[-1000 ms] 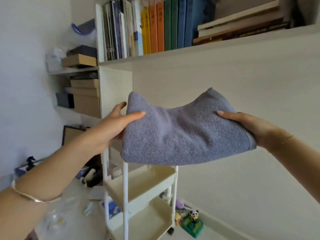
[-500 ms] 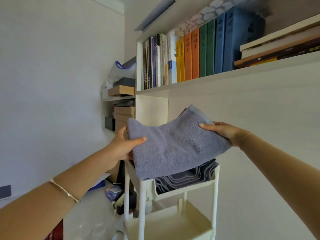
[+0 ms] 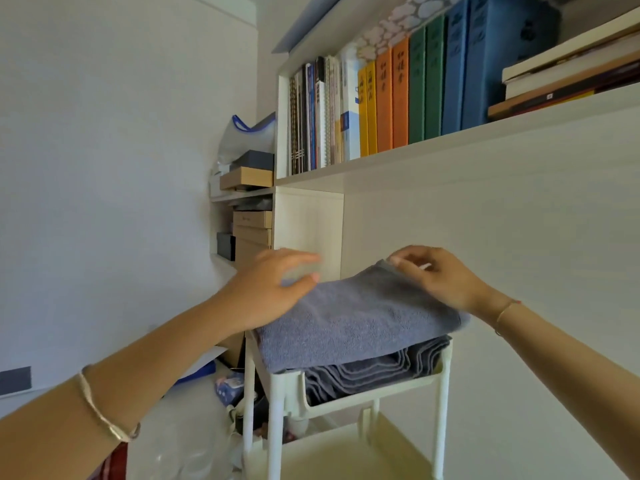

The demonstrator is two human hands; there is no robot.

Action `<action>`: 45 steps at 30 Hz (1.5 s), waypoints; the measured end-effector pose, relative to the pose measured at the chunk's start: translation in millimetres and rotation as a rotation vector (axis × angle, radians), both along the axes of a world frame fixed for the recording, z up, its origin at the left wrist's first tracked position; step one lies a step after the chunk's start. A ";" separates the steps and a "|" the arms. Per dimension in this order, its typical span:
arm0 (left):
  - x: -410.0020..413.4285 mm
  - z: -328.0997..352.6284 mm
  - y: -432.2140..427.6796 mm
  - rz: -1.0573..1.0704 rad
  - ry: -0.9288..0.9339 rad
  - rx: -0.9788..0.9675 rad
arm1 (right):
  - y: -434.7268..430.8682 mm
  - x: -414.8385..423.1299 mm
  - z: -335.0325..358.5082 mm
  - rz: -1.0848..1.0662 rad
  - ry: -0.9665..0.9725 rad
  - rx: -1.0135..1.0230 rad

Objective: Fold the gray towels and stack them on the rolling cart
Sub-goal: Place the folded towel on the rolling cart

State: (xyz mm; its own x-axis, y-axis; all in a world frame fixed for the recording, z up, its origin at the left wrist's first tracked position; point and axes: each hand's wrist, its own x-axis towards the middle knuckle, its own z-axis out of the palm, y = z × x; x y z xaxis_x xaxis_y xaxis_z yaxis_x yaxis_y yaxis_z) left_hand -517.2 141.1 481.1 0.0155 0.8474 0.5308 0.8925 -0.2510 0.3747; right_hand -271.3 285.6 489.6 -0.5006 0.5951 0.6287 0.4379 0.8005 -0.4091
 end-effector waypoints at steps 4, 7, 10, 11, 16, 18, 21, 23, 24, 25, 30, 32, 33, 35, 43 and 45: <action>15.7 -14.3 17.2 -0.117 0.150 -0.474 | -18.2 -11.7 -20.3 0.024 -0.306 -0.118; 16.6 -22.8 31.9 0.049 0.160 -0.534 | -12.9 -19.7 -35.2 -0.116 -0.361 -0.115; 20.4 -22.8 36.3 -0.004 0.170 -0.640 | -10.5 -29.9 -45.3 -0.217 -0.446 -0.075; 22.4 -21.9 34.9 -0.040 0.164 -0.692 | -9.7 -32.0 -47.8 -0.241 -0.461 -0.058; 24.5 -20.0 35.1 -0.070 0.168 -0.710 | -5.9 -28.6 -53.2 -0.281 -0.440 -0.014; 22.7 -21.1 34.8 -0.081 0.170 -0.699 | -8.8 -26.9 -53.8 -0.283 -0.426 0.011; 17.4 -23.7 35.2 -0.077 0.139 -0.625 | -17.5 -22.9 -52.2 -0.260 -0.334 0.010; 17.5 -24.5 28.7 -0.047 0.141 -0.543 | -29.0 -16.9 -49.3 -0.218 -0.281 -0.003; 19.2 -24.3 25.0 -0.025 0.143 -0.490 | -34.5 -13.3 -47.7 -0.200 -0.273 0.002; 21.5 -23.6 20.9 -0.003 0.144 -0.430 | -41.9 -8.9 -45.3 -0.196 -0.281 0.006; 23.5 -19.9 4.1 -0.005 0.141 -0.204 | -83.9 27.6 -28.3 -0.296 -0.243 0.084; 27.4 -20.4 -1.5 -0.032 0.151 -0.118 | -104.4 48.2 -22.4 -0.364 -0.211 0.097; 33.1 -20.5 -5.5 -0.064 0.160 -0.085 | -117.9 60.8 -22.0 -0.407 -0.196 0.090; 43.2 -19.3 -10.9 -0.128 0.168 -0.036 | -139.0 82.6 -22.5 -0.471 -0.173 0.107; 123.2 -31.0 -44.6 -0.391 0.093 0.056 | -242.1 158.3 -41.6 -0.757 -0.063 0.085; 149.9 -42.0 -54.3 -0.461 0.100 0.070 | -272.8 175.2 -51.3 -0.828 -0.060 0.074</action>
